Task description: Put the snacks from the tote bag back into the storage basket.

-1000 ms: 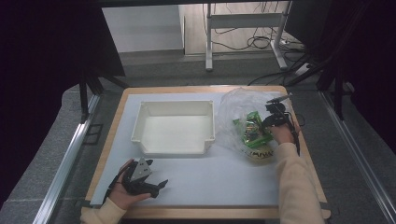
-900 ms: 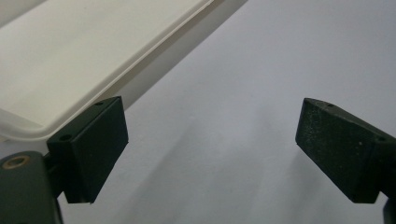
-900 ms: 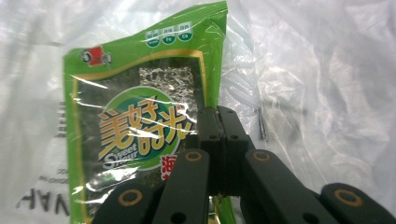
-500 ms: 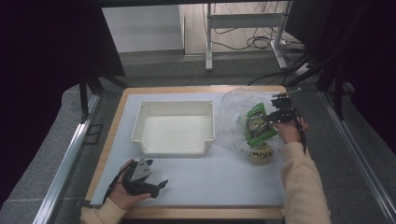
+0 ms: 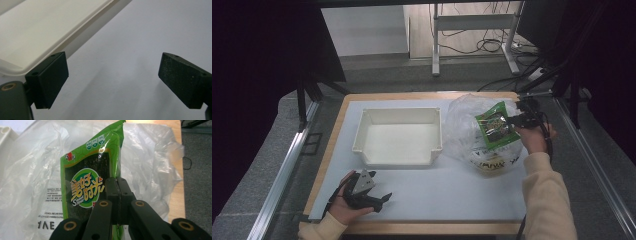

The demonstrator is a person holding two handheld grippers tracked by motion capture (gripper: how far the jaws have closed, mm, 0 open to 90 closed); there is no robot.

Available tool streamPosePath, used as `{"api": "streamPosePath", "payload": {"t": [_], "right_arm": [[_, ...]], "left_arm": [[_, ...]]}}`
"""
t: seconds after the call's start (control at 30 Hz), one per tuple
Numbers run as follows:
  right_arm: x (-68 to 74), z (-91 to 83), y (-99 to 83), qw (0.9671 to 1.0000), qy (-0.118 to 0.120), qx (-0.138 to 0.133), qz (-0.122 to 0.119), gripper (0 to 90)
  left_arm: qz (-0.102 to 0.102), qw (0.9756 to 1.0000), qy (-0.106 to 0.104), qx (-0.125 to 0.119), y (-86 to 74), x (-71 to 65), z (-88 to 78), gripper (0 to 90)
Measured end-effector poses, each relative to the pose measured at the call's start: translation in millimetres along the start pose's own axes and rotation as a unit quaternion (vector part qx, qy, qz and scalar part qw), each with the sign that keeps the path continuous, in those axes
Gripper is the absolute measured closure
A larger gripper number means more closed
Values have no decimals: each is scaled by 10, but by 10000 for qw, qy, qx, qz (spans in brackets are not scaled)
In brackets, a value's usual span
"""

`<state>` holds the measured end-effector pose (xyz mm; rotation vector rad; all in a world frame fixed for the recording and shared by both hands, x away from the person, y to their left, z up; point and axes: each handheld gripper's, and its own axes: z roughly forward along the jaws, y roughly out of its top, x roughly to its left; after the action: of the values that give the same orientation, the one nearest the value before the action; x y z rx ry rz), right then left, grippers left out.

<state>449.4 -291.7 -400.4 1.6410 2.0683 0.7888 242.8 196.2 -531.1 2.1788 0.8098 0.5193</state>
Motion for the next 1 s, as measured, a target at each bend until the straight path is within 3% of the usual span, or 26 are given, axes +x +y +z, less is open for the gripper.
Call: {"api": "streamPosePath", "payload": {"t": [0.27, 0.33, 1.0], "right_arm": [[-61, -169, 18, 9998, 33, -199, 59, 900], [-72, -222, 11, 9994, 131, -310, 93, 900], [70, -231, -1, 9951, 727, -659, 98, 900]], "left_arm": [[-13, 10000, -1, 12, -1, -6, 4, 92], [-13, 10000, 2, 17, -1, -5, 5, 92], [-15, 10000, 7, 43, -5, -10, 14, 92]]}}
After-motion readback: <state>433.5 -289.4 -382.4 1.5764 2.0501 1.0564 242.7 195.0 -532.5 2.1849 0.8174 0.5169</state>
